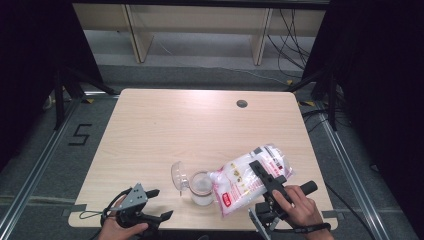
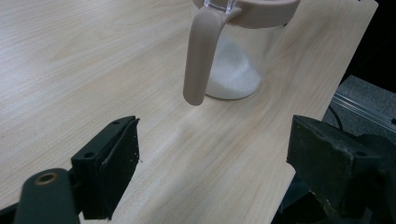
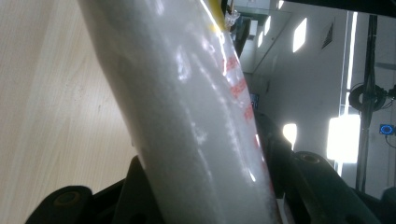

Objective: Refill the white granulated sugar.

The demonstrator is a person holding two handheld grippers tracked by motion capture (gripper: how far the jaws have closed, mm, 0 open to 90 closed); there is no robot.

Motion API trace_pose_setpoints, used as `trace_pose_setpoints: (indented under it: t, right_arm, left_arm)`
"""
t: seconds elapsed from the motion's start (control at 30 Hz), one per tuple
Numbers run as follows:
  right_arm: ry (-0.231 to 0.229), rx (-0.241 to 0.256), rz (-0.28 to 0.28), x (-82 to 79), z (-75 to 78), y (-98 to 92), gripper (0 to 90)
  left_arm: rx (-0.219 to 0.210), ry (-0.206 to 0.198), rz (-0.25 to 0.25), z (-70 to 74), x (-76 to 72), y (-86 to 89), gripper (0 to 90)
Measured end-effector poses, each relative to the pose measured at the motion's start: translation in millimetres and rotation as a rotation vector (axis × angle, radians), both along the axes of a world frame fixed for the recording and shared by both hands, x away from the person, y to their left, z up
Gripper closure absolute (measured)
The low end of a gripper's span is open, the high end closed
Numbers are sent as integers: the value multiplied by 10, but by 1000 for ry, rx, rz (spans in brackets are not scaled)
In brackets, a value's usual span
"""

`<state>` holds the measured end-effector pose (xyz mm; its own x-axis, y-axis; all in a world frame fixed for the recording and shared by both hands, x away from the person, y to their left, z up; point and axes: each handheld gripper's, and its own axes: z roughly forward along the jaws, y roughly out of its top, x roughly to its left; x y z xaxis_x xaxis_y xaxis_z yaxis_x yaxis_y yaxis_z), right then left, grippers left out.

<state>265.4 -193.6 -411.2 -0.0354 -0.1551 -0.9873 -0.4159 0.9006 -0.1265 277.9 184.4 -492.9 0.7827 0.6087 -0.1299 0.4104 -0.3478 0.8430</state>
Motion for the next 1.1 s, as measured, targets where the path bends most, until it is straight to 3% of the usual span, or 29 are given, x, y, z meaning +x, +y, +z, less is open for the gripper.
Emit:
trace_pose_setpoints:
  t: [0.03, 0.07, 0.2, 0.23, 0.33, 0.37, 0.4, 0.47, 0.8, 0.83, 0.93, 1.07, 1.1]
  right_arm:
    - [-4, -4, 9, 4, 5, 1, 629]
    - [-4, -3, 8, 4, 4, 1, 629]
    - [22, 33, -15, -6, -16, -15, 630]
    - [24, 38, -18, -9, -14, -18, 630]
    - [19, 39, -12, -11, -1, -19, 631]
    - [0, 17, 4, -10, 24, -12, 631]
    - [16, 38, -5, -13, 7, -17, 631]
    - [8, 22, 0, -14, 19, -13, 632]
    - [9, 21, -6, -21, 17, -10, 633]
    - [21, 39, -13, -23, 1, -16, 633]
    - [7, 19, -3, -23, 22, -10, 633]
    - [19, 40, -14, -29, 7, -15, 633]
    - [9, 25, -7, -28, 20, -11, 634]
  left_arm:
    - [31, -7, -9, 6, 12, 21, 166]
    - [32, -2, -4, 6, 9, 22, 165]
    - [23, 9, 5, 1, 4, 16, 166]
    - [-12, 18, 15, -6, -8, -7, 165]
    - [-11, 17, 15, -7, -8, -7, 165]
    - [-12, 18, 15, -7, -8, -7, 166]
    - [-11, 18, 15, -7, -8, -7, 166]
    - [-12, 19, 14, -10, -4, -6, 165]
    - [-4, 18, 12, -5, 0, 7, 166]
    - [-4, 18, 12, -5, 0, 7, 166]
    - [-3, 16, 11, -3, 1, 10, 165]
    - [-2, 15, 9, -2, 0, 10, 165]
    - [-2, 15, 10, -2, 0, 10, 166]
